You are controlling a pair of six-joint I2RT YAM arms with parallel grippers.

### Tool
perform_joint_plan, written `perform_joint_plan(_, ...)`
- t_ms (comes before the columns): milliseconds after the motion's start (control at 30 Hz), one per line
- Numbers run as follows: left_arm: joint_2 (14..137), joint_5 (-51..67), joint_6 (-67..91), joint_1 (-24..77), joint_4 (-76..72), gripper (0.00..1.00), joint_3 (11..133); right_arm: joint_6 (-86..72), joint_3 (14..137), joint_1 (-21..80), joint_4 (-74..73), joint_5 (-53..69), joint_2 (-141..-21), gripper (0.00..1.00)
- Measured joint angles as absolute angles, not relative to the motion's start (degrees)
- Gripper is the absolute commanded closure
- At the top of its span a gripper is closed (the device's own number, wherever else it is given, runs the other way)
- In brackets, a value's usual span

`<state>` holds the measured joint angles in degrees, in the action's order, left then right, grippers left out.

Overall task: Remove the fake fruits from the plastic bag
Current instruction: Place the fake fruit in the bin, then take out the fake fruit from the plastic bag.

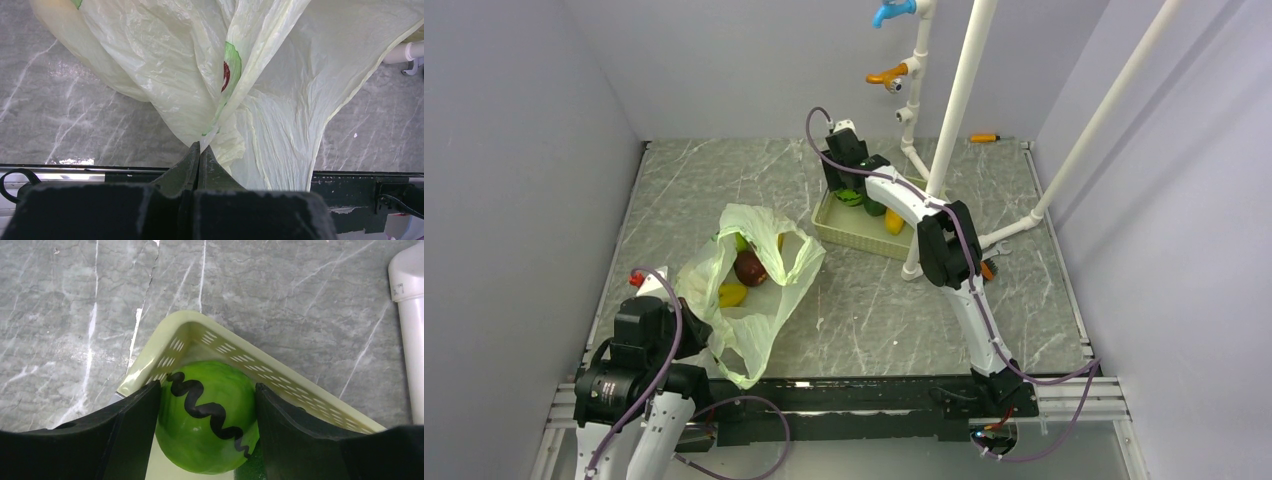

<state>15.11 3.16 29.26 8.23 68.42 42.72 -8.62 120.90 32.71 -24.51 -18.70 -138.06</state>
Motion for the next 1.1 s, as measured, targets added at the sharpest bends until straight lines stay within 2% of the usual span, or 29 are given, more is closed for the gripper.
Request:
perform_joint_plan(33, 15.2, 3.1, 29.3, 8.2, 68.4, 1.00, 42.7, -8.6, 120.9, 32.7, -24.6, -18.4, -138.1, 0.67)
perform_joint_plan(67, 15.2, 3.1, 29.3, 8.2, 68.4, 1.00, 42.7, -8.6, 121.0, 32.7, -24.7, -18.2, -138.1, 0.60)
perform_joint_plan(200, 15.5, 3.1, 29.3, 8.2, 68.4, 1.00, 42.7, -8.5, 121.0, 32.7, -24.8, -18.1, -138.1, 0.22)
perform_joint_plan(233, 15.6, 3.1, 29.3, 8.2, 68.4, 1.00, 42.7, -8.3, 121.0, 32.7, -24.8, -18.1, -138.1, 0.16)
perform_joint_plan(367, 16.4, 3.1, 29.2, 8.2, 68.4, 1.00, 42.7, -7.7, 121.1, 32.7, -25.8, -17.8, -138.0, 0.04)
perform_joint_plan(533, 18.0, 3.1, 29.2, 8.2, 68.3, 1.00, 42.7, -7.4, 121.2, 33.7, -28.9, -18.2, -135.7, 0.01)
perform_joint_plan(667, 18.5, 3.1, 29.2, 8.2, 68.4, 1.00, 42.7, -7.5, 119.6, 35.4, -31.3, -18.5, -128.3, 0.01)
perform_joint_plan(933, 19.1, 3.1, 29.2, 8.2, 68.3, 1.00, 42.7, -7.0, 104.8, 46.0, -28.8, -9.6, -100.3, 0.08)
perform_joint_plan(1100, 20.0, 3.1, 29.2, 8.2, 68.2, 1.00, 42.7, -7.4, 89.1, 54.3, -18.5, 6.5, -83.4, 0.07)
